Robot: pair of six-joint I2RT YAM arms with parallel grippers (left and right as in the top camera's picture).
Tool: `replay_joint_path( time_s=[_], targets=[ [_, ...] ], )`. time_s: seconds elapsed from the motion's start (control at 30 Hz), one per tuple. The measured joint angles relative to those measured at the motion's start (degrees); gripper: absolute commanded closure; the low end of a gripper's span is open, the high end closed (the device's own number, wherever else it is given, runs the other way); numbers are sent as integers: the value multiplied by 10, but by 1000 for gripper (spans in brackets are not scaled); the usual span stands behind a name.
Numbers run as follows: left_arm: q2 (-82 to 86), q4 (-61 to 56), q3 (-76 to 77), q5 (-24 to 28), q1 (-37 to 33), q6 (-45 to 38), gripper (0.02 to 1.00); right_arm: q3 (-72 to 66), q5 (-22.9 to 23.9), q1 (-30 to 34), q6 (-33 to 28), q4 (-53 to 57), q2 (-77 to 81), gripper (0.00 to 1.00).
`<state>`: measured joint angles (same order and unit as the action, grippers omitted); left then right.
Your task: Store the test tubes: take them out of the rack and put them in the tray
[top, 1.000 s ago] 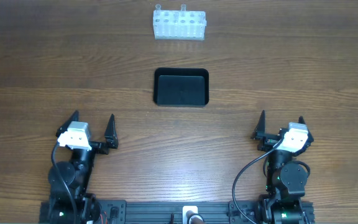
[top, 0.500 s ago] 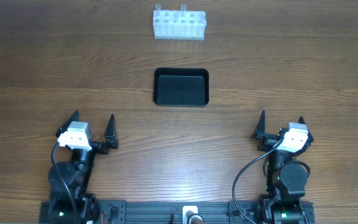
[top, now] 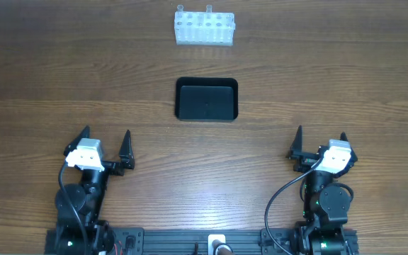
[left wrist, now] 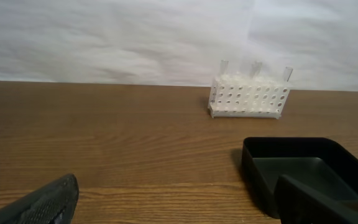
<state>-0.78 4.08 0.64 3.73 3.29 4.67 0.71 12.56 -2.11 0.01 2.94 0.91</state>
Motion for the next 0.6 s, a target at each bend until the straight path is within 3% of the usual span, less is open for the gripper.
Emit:
replay_joint_path(
  time_s=[0.6],
  targets=[
    [-5, -27, -1, -1, 1, 1, 20, 0, 0, 0, 0, 0, 0, 7]
  ],
)
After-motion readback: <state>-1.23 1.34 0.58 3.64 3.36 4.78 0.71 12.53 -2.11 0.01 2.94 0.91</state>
